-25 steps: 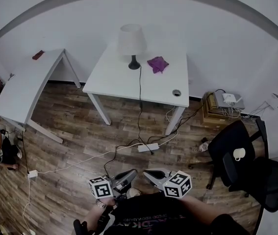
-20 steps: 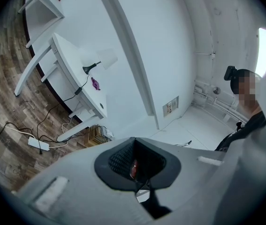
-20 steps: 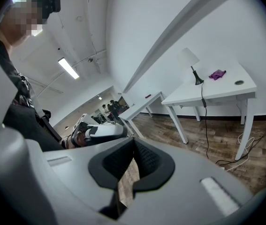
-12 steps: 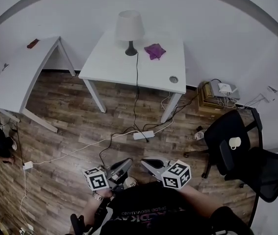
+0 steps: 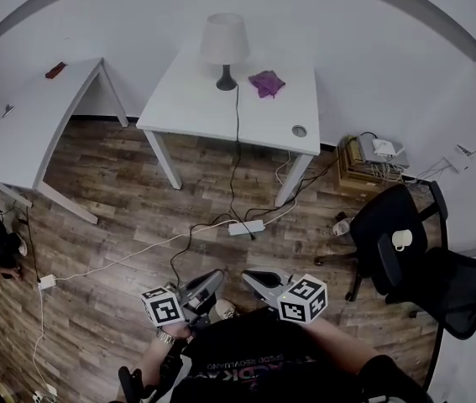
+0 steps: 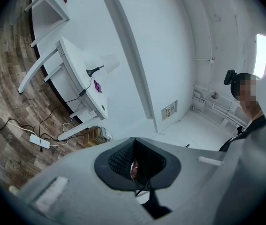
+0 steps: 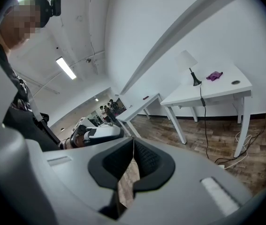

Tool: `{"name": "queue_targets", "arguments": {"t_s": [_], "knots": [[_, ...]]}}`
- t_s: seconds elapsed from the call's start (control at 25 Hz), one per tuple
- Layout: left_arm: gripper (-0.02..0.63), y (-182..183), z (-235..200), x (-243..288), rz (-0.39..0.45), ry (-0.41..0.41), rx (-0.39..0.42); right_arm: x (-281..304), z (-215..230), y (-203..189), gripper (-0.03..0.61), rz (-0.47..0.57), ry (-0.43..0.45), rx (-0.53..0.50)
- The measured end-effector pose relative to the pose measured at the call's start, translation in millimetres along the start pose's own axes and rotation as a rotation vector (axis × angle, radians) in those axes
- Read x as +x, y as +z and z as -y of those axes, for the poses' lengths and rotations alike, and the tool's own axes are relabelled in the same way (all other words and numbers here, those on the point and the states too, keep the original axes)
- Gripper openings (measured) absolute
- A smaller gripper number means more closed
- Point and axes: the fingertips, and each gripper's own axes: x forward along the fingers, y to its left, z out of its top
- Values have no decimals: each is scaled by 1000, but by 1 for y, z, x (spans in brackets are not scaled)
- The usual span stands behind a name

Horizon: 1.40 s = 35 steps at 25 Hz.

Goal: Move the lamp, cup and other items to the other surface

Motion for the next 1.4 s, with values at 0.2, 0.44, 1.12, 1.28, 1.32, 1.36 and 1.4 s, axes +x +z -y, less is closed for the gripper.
{"name": "queue_targets", "arguments": {"t_s": [0.2,0.44,1.12,1.28,1.32,1.36,1.4], "knots": [[-3,2,1,-11,11,3,1,4,-7,0,6,6,7,9],[-3,4,-3,-21,36,18,-4,9,-10,0,8,-1,17,3],[-3,33,-29,8,106,106,-16,20,57,39,46,18,34,50],[-3,48,-41,37,140,136,-35,23,93,65,48,4,50,39],[-3,51,-44,48,144,140,-42,23,104,73,49,1,52,36],[-3,55,-46,59,143,141,-46,23,116,82,51,-1,52,30],[-3,59,-47,70,141,143,-46,23,129,91,51,-3,49,23]]}}
